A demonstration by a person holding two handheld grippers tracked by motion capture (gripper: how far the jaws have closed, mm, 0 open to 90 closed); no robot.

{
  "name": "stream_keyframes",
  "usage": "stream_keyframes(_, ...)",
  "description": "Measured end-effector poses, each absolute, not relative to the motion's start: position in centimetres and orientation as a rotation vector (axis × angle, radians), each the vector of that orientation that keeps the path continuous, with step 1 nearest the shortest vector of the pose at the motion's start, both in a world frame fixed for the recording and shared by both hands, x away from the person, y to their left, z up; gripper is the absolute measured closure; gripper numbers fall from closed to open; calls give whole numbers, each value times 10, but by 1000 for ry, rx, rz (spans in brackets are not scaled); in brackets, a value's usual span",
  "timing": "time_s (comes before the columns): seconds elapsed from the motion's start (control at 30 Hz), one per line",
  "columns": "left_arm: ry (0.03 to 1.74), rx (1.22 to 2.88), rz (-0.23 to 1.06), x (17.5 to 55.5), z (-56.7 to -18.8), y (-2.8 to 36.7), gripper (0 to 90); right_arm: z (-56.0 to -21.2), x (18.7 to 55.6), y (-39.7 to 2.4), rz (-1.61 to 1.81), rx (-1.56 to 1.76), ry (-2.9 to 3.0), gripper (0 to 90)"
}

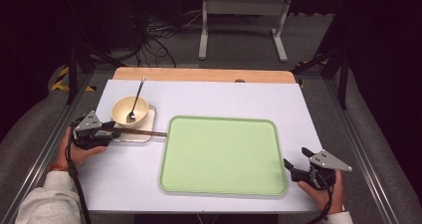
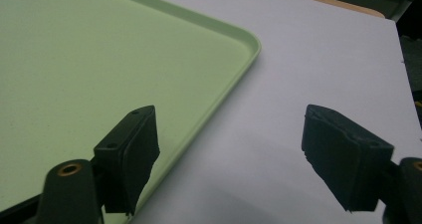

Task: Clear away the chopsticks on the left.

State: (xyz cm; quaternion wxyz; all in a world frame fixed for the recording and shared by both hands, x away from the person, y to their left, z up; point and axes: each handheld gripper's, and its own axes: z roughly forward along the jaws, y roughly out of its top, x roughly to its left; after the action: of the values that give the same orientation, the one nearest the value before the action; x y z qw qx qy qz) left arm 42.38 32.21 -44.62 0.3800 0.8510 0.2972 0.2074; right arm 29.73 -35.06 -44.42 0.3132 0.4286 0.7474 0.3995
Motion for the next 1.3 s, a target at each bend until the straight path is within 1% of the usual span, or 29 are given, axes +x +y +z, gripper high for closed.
stream_keyframes(0.13,767,2199,504,427,-452,323,543,-445,297,-350,1049,1125,1979,231)
stream_keyframes(0.17,761,2206,485,428,-453,322,573,-445,297,-350,1049,1126,1980,230)
stream_keyframes(0.23,755,2232,475,428,-454,321,584,-445,297,-351,1049,1127,1980,230)
stream_keyframes(0.3,749,2251,473,428,-454,319,627,-445,297,-351,1049,1132,1976,230)
stream_keyframes(0.37,736,2253,466,427,-453,317,625,-444,296,-351,1048,1130,1976,230)
stream_keyframes(0.43,724,2258,457,426,-453,317,668,-444,296,-351,1049,1130,1975,230)
stream_keyframes(0.67,695,2275,431,425,-451,314,717,-445,297,-351,1045,1129,1987,229)
stream_keyframes(0.77,676,2287,425,425,-450,314,758,-445,297,-351,1047,1138,1988,229)
stream_keyframes(1.0,650,2306,423,424,-449,313,808,-445,297,-351,1044,1138,1994,229)
stream_keyframes(1.3,598,2314,395,422,-447,309,844,-445,298,-352,1040,1145,1996,232)
